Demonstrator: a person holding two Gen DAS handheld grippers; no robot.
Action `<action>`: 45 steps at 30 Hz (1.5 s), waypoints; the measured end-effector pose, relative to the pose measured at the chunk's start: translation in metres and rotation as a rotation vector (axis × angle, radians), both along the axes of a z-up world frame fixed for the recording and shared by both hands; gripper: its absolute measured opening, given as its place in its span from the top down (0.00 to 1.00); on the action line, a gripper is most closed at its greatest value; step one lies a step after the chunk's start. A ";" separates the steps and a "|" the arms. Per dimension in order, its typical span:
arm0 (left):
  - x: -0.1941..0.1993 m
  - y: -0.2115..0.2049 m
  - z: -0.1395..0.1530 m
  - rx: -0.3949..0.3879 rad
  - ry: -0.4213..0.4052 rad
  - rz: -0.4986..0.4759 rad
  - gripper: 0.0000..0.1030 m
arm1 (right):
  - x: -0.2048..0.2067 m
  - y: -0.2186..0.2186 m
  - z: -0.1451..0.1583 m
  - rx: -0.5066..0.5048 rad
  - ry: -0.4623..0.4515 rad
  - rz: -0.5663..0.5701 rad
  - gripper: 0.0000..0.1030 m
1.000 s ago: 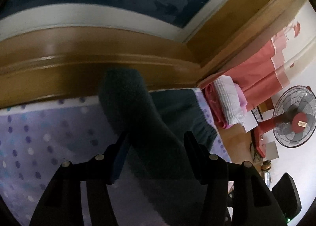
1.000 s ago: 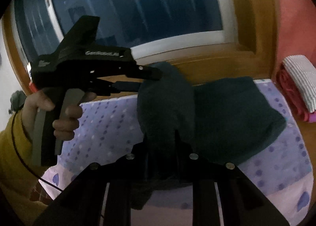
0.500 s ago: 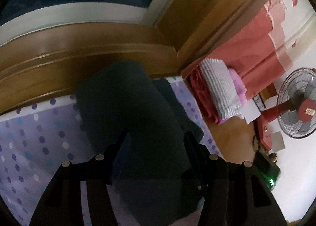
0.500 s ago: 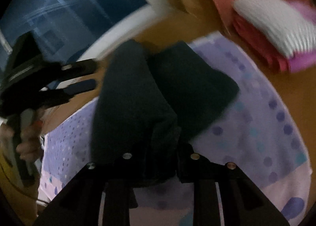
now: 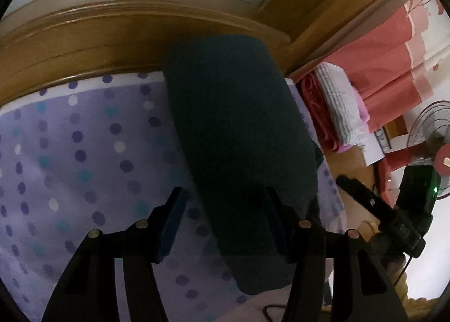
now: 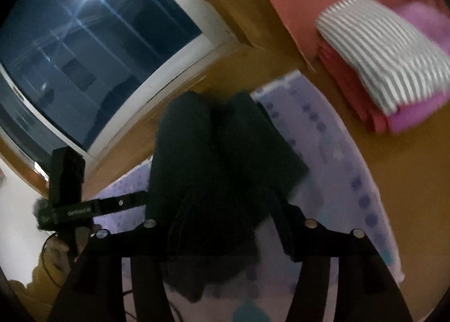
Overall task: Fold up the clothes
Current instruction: 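Grasp the roll with both grippers and carry it toward the pillow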
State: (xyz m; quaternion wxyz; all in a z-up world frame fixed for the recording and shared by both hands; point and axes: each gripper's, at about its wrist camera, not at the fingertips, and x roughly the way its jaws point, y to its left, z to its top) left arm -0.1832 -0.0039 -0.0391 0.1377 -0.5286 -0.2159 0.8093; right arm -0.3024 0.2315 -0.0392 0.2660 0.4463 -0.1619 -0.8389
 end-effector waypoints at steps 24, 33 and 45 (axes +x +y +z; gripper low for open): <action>-0.003 0.032 0.003 0.022 0.090 0.025 0.40 | -0.047 -0.035 -0.005 -0.087 -0.028 0.187 0.75; -0.030 0.084 -0.012 -0.044 0.061 -0.010 0.40 | -0.085 0.018 -0.023 -0.058 -0.062 0.153 0.72; -0.078 0.100 0.039 -0.185 0.169 -0.050 0.40 | -0.045 0.061 0.028 0.039 0.170 0.164 0.48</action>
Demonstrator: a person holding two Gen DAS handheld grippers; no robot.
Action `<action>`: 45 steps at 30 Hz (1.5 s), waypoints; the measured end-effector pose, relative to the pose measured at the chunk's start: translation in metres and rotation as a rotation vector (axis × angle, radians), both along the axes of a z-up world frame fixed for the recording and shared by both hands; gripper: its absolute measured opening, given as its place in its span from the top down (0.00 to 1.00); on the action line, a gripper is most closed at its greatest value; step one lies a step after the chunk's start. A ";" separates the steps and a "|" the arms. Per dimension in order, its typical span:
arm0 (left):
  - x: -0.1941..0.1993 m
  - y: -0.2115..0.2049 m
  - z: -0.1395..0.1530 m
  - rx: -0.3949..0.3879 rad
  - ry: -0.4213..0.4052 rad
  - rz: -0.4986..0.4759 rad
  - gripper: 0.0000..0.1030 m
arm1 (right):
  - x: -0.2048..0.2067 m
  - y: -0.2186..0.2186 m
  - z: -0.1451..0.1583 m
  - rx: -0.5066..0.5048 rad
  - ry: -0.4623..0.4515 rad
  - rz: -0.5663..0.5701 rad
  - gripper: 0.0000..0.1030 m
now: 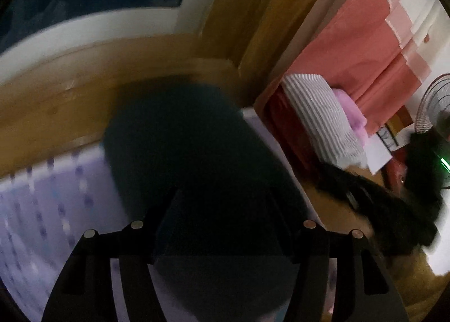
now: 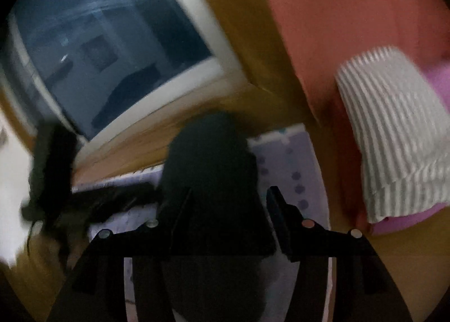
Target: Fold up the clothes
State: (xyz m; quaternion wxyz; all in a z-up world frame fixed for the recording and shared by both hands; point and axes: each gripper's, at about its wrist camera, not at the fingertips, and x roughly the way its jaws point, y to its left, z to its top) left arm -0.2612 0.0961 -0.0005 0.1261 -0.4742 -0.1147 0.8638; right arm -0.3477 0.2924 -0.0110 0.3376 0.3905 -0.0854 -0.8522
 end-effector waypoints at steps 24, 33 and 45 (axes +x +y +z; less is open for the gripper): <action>-0.037 0.025 -0.025 -0.159 0.011 -0.036 0.27 | 0.041 -0.036 -0.055 0.217 -0.131 0.001 0.44; 0.015 -0.006 -0.015 -0.085 -0.021 0.025 0.27 | 0.051 -0.038 -0.037 0.257 -0.093 0.010 0.41; 0.053 -0.048 -0.037 0.091 -0.073 0.179 0.27 | -0.024 -0.015 0.002 0.089 -0.073 0.035 0.26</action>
